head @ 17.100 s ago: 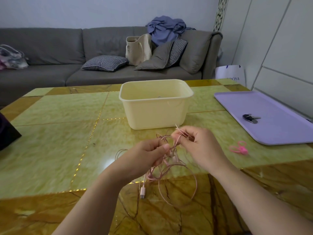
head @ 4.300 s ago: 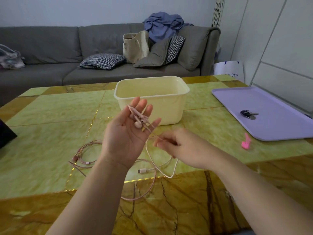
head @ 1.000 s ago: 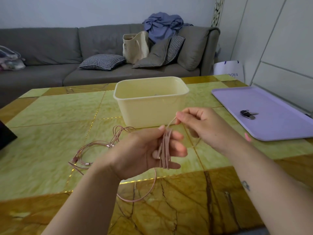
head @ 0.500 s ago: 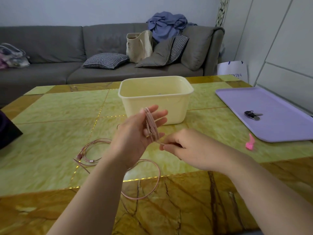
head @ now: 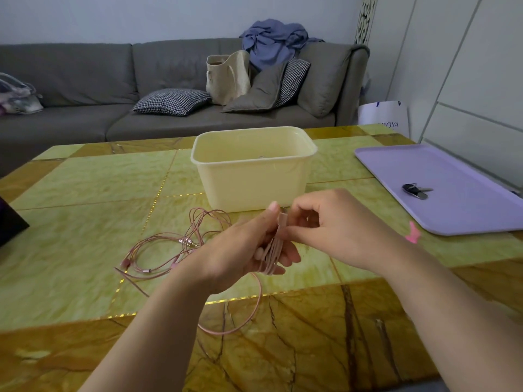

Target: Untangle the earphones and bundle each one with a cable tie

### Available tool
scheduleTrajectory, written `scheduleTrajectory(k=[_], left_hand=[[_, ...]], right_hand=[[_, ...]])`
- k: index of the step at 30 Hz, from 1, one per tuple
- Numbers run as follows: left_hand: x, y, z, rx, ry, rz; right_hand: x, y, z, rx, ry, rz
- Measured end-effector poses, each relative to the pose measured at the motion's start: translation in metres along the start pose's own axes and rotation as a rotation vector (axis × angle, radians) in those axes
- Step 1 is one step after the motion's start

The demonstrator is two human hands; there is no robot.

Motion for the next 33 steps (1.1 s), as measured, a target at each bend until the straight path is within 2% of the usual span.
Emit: scheduleTrajectory(k=[4,10,17,21,25,29,33], left_hand=[[-0.002,-0.001,0.006,-0.064,-0.009,-0.037],[-0.004,0.001,0.009,-0.078,-0.108,-0.059],[-0.003,-0.002,0.007,0.021,-0.149,-0.074],[-0.005,0.002,0.005,0.172,-0.049,-0.046],[-0.006,0.005,0.001,0.267,0.066,-0.013],[-0.003,0.005,-0.001,0.239,0.171,0.007],[0.002,0.003,-0.004,0.107,0.247,0.069]], right_hand=[[0.002,0.009,0.002,0.144,0.012,0.047],[0.003,0.020,0.012,0.496,-0.244,0.136],[0.003,0.018,0.017,0.414,-0.255,0.137],[0.004,0.021,0.019,0.376,-0.280,0.132],[0.006,0.022,0.020,0.415,-0.192,0.133],[0.009,0.023,0.022,0.540,-0.111,0.146],[0.010,0.026,0.019,0.600,-0.041,0.180]])
Point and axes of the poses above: each hand's wrist, its own x-axis towards the middle knuckle, its own z-axis out of the palm, y = z × x, the point moved 3 cm from there along x, towards the middle knuckle, and after that the axes turned 1 degree about y, right-handed, at the moved point
